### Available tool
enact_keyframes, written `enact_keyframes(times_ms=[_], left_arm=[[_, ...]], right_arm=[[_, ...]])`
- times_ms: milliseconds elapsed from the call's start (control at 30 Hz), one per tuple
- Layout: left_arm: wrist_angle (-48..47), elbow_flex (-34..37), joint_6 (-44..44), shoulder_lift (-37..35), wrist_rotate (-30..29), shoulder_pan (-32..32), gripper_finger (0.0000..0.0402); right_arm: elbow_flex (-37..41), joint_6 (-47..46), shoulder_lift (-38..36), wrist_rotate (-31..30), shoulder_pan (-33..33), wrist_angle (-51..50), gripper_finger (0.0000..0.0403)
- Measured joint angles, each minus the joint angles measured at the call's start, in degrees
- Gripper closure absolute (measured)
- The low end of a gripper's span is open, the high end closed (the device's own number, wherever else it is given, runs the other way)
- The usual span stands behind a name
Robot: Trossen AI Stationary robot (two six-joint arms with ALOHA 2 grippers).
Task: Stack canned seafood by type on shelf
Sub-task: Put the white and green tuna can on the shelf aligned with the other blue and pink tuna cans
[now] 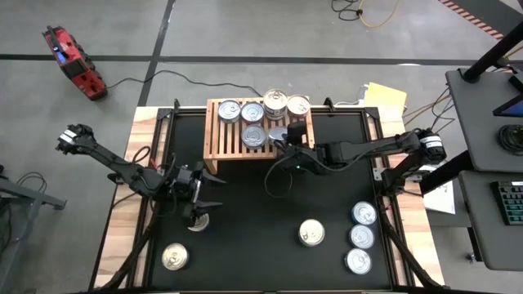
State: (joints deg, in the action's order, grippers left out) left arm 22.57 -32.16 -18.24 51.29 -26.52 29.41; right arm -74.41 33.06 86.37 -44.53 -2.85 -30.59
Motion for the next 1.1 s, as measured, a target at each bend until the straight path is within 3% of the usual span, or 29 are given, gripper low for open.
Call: enact_keyframes(times_ms=[267,667,1100], left_arm=[[0.11,0.00,0.00,0.02,-0.04,0.00,0.0086],[0.11,0.00,-0.02,0.02,-0.09,0.00,0.0086],[-0.02,0.02,-0.02,0.07,-0.11,0.00,0.0086]], right_arm=[[0.00,-0.02,0.02,4.67,0.55,-0.04,0.0259],[0.00,-0.92,0.32,2.56,0.55,-0.18,0.0256],[-0.09,-7.63,0.35,2.51,0.55,-0.48,0.0211]])
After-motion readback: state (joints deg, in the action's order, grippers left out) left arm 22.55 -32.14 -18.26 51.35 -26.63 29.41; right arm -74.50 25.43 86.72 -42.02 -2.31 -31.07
